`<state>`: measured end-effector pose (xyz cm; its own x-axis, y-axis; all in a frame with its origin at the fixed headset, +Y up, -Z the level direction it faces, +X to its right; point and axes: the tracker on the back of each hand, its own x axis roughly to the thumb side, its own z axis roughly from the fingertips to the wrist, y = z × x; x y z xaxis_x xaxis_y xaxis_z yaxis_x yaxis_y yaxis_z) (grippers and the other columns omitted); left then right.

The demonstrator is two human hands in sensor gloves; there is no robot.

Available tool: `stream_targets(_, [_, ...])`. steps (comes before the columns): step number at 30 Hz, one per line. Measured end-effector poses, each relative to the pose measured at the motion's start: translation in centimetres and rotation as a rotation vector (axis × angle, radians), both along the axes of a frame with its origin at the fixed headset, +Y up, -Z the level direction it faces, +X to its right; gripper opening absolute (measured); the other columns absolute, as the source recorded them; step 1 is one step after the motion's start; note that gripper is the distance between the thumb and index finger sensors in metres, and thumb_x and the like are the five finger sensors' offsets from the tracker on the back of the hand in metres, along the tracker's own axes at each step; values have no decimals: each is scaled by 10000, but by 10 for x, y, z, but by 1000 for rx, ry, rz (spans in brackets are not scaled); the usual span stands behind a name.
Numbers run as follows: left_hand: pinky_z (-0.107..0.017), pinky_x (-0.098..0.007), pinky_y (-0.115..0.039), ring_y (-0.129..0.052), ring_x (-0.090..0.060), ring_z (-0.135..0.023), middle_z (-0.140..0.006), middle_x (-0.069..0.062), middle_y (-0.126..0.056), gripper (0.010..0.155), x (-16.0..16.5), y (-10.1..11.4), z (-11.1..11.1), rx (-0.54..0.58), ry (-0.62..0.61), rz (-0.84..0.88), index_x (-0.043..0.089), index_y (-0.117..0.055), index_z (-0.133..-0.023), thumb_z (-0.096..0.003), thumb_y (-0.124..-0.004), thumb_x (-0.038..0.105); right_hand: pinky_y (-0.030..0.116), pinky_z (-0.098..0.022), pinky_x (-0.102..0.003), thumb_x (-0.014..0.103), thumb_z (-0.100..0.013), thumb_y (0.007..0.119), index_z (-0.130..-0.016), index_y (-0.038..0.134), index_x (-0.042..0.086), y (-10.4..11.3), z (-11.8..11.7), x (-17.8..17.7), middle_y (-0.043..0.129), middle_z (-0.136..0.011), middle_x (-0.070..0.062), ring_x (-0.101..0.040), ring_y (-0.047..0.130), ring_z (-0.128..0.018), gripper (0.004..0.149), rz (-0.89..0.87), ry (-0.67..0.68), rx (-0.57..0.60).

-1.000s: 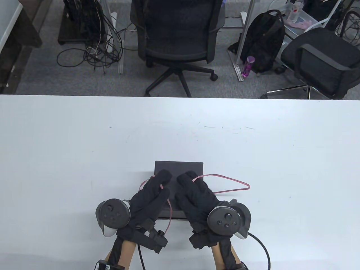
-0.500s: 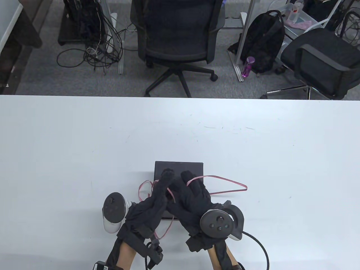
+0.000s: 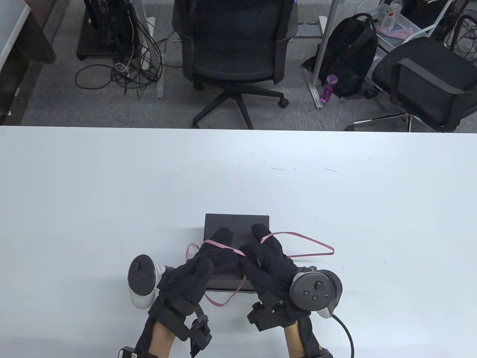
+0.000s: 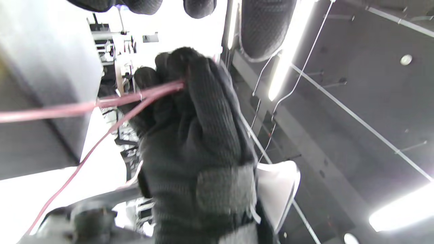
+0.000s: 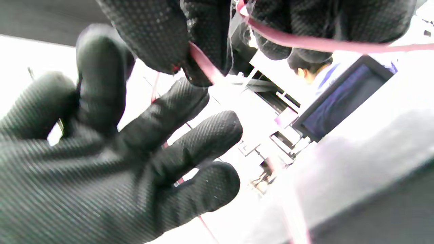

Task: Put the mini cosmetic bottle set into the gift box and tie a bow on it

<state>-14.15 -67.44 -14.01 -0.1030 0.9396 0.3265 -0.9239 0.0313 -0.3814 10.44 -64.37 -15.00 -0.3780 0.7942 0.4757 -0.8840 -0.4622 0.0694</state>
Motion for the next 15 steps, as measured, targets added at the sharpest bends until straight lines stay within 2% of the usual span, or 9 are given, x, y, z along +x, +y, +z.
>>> stream_targets(2, [-714, -732, -584, -566, -564, -1093, -1217, -144, -549, 562, -5, 1, -1, 0, 40, 2, 264, -866, -879, -612, -505, 603, 531, -548, -812, 285, -580, 781, -824, 835, -17, -2, -3, 6, 489, -1035, -501, -752, 460, -844, 392, -103, 54, -38])
stream_targets(4, [-712, -724, -592, -590, -564, -1076, -1194, -158, -585, 549, -8, 2, -1, -6, 94, -77, 217, -893, -843, -616, -550, 581, 455, -537, -843, 294, -586, 777, -827, 834, -7, -3, -5, 9, 438, -1049, -507, -769, 329, -842, 390, -202, 123, -73])
stream_targets(7, [-706, -711, -611, -606, -565, -1063, -1187, -174, -583, 514, -4, 2, 0, 54, 202, -304, 211, -866, -901, -619, -593, 543, 333, -517, -871, 305, -596, 768, -842, 827, 9, -7, -8, 7, 322, -1083, -491, -743, 138, -829, 389, -346, 267, -142])
stream_targets(9, [-705, -705, -618, -610, -563, -1058, -1188, -188, -561, 502, 2, 2, 0, 78, 238, -423, 207, -792, -1003, -619, -628, 486, 274, -506, -876, 318, -606, 757, -860, 817, 28, -10, -8, 2, 250, -1096, -475, -719, 63, -820, 390, -381, 360, -185])
stream_targets(12, [-725, -694, -590, -587, -562, -1066, -1196, -201, -519, 568, 12, 2, 1, 102, 206, -525, 182, -685, -1090, -603, -677, 472, 237, -505, -876, 333, -615, 746, -879, 807, 49, -12, -7, -8, 190, -1107, -449, -691, 11, -818, 393, -418, 454, -216])
stream_targets(15, [-728, -710, -571, -558, -564, -1080, -1203, -207, -493, 647, 20, 3, 3, 134, 182, -571, 167, -656, -1108, -567, -728, 514, 237, -519, -871, 342, -619, 739, -884, 803, 58, -15, -3, -22, 166, -1114, -429, -659, -12, -831, 393, -439, 544, -245])
